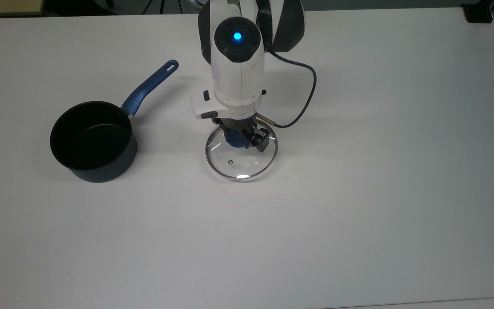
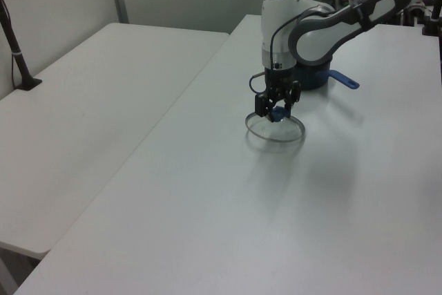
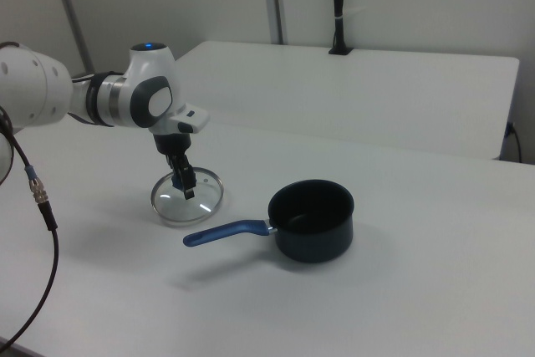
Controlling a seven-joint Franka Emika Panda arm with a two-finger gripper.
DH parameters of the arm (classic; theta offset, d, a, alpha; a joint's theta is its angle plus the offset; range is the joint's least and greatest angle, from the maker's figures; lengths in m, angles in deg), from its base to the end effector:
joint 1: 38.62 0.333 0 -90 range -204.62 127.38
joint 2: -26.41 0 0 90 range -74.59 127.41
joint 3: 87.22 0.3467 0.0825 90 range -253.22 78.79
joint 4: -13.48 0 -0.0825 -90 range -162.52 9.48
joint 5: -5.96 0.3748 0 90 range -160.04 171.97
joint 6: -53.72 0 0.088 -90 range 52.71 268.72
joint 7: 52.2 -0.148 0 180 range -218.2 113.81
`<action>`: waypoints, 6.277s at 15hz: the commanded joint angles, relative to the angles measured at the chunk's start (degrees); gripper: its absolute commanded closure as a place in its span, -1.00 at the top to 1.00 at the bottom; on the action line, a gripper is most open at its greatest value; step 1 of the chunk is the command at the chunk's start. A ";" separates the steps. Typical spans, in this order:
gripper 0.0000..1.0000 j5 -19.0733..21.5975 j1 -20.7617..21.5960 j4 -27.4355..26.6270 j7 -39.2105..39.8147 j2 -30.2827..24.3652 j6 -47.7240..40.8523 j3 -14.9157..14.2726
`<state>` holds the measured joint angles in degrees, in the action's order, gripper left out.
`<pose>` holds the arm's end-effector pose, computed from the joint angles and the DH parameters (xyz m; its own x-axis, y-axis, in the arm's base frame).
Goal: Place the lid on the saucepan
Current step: 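Close the gripper on the blue knob, then lift the glass lid and carry it over the black saucepan, then lower the lid onto the saucepan rim and adjust its seating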
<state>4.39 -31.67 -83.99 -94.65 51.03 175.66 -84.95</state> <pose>0.6605 0.1025 0.3366 0.8424 -0.5388 0.0029 -0.5388 -0.8424 0.0065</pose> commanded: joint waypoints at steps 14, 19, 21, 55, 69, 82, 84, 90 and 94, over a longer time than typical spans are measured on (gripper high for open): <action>0.21 -3.26 0.43 4.30 5.19 -3.61 -11.55 -0.16; 0.21 -3.43 -0.36 9.92 5.28 -4.23 -17.96 -0.95; 0.21 -4.74 -0.71 11.07 5.28 -4.76 -19.63 -0.95; 0.21 -10.99 -11.25 14.59 9.76 -2.12 -16.04 -10.09; 0.21 -11.87 -13.01 14.50 9.50 0.69 -12.08 -10.27; 0.16 -11.96 -12.57 14.68 9.15 3.06 -9.97 -11.59; 0.16 -11.96 -12.57 15.03 9.15 3.24 -10.05 -11.59; 0.16 -11.96 -12.40 15.38 9.06 4.12 -9.97 -11.59; 0.16 -12.39 -12.40 15.38 9.06 4.20 -9.97 -11.50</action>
<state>-6.57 -45.05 -69.60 -86.06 54.58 164.96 -95.47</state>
